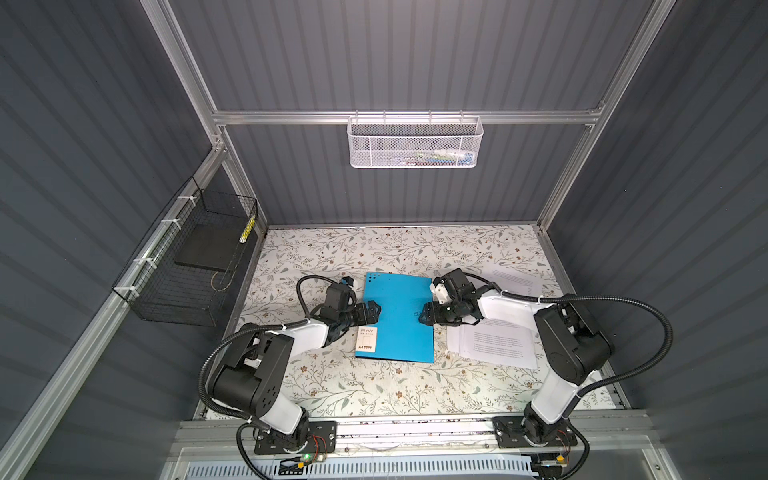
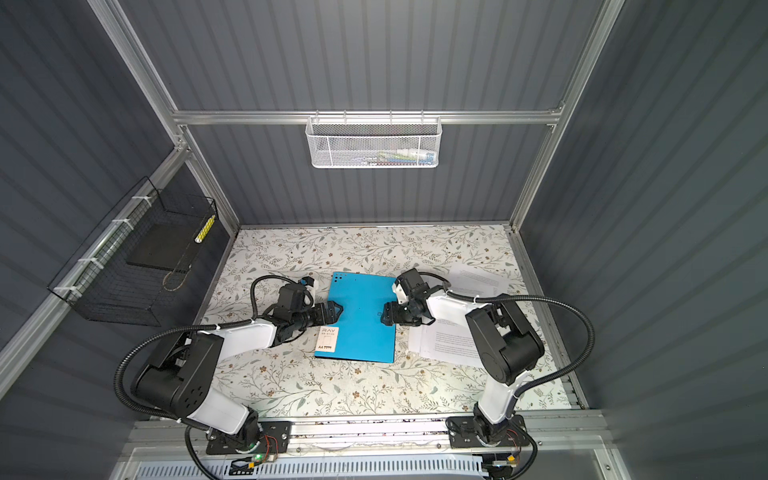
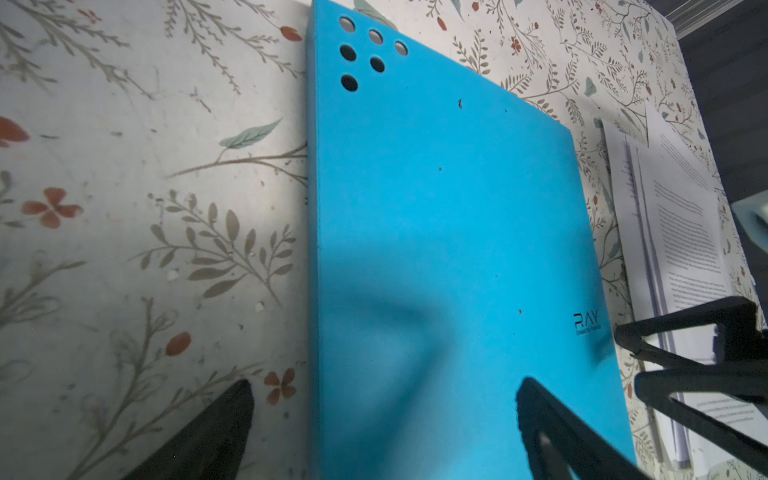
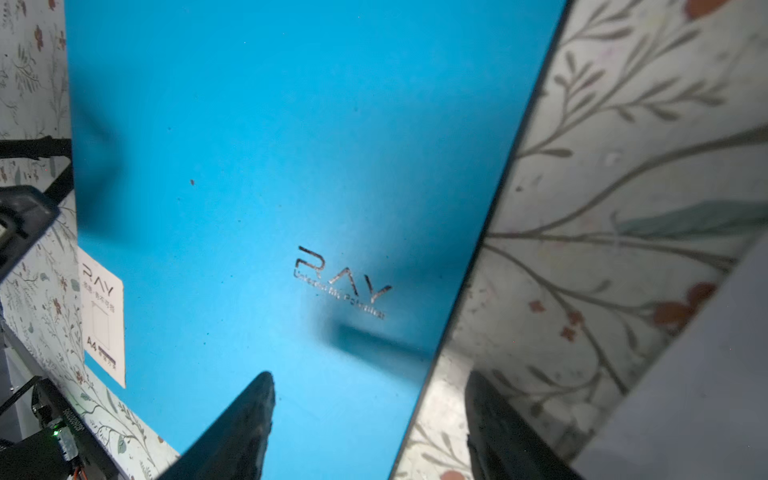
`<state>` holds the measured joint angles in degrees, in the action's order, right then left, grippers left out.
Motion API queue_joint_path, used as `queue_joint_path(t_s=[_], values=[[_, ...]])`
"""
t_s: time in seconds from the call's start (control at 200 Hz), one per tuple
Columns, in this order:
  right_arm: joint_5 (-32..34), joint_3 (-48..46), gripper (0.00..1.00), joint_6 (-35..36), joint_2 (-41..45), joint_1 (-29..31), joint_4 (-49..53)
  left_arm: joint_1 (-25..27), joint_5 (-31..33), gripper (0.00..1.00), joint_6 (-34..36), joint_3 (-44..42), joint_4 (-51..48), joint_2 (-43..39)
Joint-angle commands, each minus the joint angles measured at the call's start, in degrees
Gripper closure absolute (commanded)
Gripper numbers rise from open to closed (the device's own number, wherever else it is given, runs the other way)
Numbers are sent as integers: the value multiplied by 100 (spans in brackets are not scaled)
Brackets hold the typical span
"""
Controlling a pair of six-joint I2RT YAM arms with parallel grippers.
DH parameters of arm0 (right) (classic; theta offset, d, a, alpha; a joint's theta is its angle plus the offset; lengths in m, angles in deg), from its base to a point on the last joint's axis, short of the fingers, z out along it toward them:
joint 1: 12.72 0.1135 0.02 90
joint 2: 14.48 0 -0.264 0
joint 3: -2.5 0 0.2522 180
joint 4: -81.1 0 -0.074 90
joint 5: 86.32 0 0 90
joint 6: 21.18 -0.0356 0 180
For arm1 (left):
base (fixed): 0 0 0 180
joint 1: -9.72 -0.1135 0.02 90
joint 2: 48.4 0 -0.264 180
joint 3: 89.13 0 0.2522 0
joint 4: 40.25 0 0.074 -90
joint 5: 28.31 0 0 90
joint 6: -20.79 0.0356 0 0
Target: Put the files into the folder
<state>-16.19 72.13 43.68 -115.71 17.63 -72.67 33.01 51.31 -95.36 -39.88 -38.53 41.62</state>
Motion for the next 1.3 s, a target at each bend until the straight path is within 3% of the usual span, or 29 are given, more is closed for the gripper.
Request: queue_joint_path(t_s=[0.0,0.415,0.64,0.866,1.126,1.296], values=[[-358,-178,28,202,-103,2,-283,52,-105,1,-7,51,111,151],[-990,-378,29,-132,-46,10,-1045,97,-573,1,-18,44,143,336],[-1951,-667,29,-359,268,27,-2038,94,-807,1,66,87,62,315],[-2006,-775,29,-326,684,52,-2239,97,-1251,1,5,226,15,198],[-2139,-815,29,-421,891,113,-2499,38,-943,1,245,382,-520,-151],[-2160,-676,29,-419,969,173,-2469,-143,-1157,1,142,215,-325,-343]])
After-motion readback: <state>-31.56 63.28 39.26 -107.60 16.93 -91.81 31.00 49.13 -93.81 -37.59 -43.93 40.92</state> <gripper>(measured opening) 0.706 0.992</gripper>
